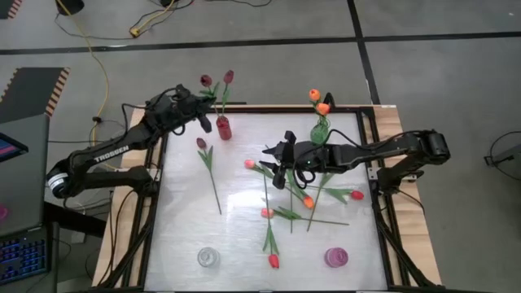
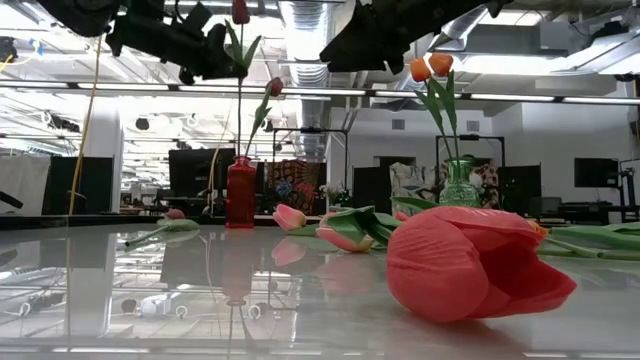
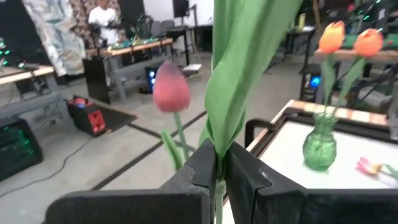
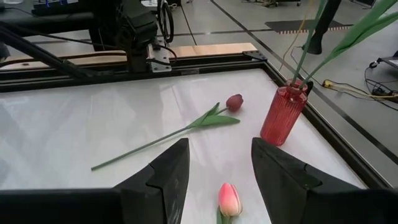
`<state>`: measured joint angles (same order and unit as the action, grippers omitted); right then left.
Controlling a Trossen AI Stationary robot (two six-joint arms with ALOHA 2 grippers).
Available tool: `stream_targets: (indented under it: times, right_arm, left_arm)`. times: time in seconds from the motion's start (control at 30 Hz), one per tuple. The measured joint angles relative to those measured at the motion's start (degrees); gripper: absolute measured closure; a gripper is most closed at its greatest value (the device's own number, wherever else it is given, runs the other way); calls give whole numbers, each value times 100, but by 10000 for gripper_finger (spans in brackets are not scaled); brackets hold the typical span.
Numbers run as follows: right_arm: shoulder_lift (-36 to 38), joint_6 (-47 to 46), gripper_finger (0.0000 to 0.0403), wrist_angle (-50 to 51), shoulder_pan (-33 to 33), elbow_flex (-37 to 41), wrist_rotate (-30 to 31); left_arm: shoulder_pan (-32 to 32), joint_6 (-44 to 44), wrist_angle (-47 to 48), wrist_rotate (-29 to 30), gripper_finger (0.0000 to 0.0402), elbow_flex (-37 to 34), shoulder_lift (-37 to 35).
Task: Sort flowers into vase by color
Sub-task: Put the dark red flower into the red vase
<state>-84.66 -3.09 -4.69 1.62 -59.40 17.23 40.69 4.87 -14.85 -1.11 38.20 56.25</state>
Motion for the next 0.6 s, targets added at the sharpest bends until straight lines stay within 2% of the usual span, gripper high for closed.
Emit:
stream_targets:
  times: [0.37, 0.6]
  right_arm:
    - [0, 0, 205, 0, -1, 0, 0]
    - [23, 0, 205, 57, 2, 0, 0]
  left_arm:
    - [-2, -412, 228, 201, 368, 0, 158]
    - [-2, -427, 321, 202, 315, 0, 156]
